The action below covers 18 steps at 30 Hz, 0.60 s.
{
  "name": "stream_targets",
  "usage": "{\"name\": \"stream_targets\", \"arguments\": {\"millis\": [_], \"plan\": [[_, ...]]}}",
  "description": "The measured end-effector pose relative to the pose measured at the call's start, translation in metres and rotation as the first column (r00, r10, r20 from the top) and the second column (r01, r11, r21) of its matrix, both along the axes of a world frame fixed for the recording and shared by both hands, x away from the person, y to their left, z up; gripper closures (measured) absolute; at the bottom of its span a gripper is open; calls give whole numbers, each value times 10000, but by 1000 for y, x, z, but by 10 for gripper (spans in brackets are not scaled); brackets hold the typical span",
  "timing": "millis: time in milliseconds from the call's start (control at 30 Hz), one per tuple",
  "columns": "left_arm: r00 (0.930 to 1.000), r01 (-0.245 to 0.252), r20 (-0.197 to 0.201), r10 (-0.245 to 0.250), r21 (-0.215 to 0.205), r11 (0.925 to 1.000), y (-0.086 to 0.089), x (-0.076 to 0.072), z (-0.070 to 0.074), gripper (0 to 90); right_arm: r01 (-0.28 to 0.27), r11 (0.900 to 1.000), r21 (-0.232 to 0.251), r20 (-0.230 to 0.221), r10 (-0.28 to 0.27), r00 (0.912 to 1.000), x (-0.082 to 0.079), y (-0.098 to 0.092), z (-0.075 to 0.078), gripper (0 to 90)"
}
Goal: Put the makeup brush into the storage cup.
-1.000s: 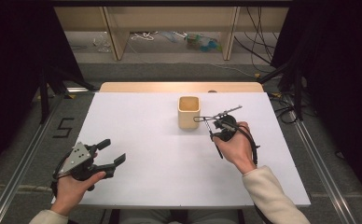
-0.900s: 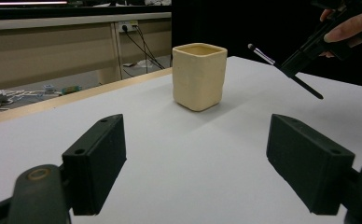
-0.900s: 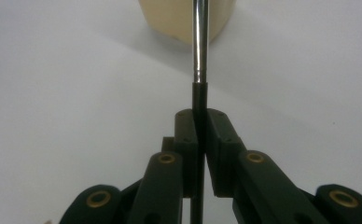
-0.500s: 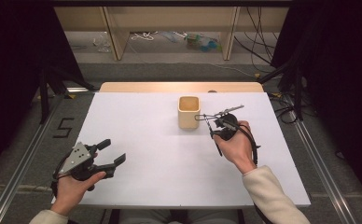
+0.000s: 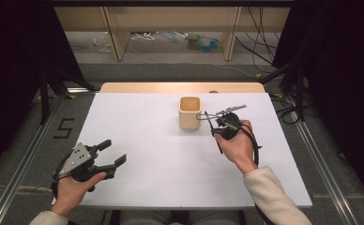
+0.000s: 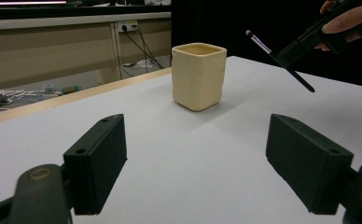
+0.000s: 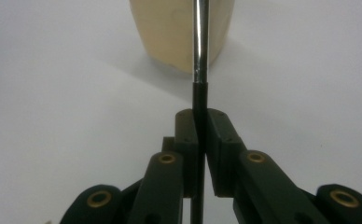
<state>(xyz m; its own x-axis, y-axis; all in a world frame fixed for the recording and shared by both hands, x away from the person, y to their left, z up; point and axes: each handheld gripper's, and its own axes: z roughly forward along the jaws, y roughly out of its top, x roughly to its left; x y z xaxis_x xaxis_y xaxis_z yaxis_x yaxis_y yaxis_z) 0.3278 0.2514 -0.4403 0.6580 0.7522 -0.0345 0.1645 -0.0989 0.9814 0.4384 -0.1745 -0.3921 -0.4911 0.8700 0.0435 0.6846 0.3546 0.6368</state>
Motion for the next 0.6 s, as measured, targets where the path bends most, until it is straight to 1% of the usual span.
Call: {"name": "stream_targets", "arguments": {"millis": [67,300,333,400,467,500,533,600], "plan": [[10000,5,0,-5,-8,10000,0,0,0,201,-84,10000,19,11,84,10000,0,0,0,842],[10000,25,7,-25,-21,10000,0,0,0,202,23,10000,45,172,-23,9998,1,1,1,842],[10000,31,-16,-31,-55,10000,0,0,0,202,-12,10000,84,135,11,9999,1,1,1,842],[10000,38,10,-38,2,10000,0,0,0,202,10,9999,101,182,-12,9998,1,1,1,842],[10000,17,-17,-17,-43,10000,0,0,0,202,169,9997,161,153,-172,9997,0,2,2,842],[10000,6,-10,-6,-32,10000,0,0,0,202,156,9997,192,160,-160,9997,0,2,3,842],[10000,10,-8,-10,-23,10000,0,0,0,202,107,9997,203,358,-114,9993,1,2,3,842],[10000,21,-6,-21,-18,10000,0,0,0,202,70,9997,212,487,-81,9988,1,2,4,842]]}}
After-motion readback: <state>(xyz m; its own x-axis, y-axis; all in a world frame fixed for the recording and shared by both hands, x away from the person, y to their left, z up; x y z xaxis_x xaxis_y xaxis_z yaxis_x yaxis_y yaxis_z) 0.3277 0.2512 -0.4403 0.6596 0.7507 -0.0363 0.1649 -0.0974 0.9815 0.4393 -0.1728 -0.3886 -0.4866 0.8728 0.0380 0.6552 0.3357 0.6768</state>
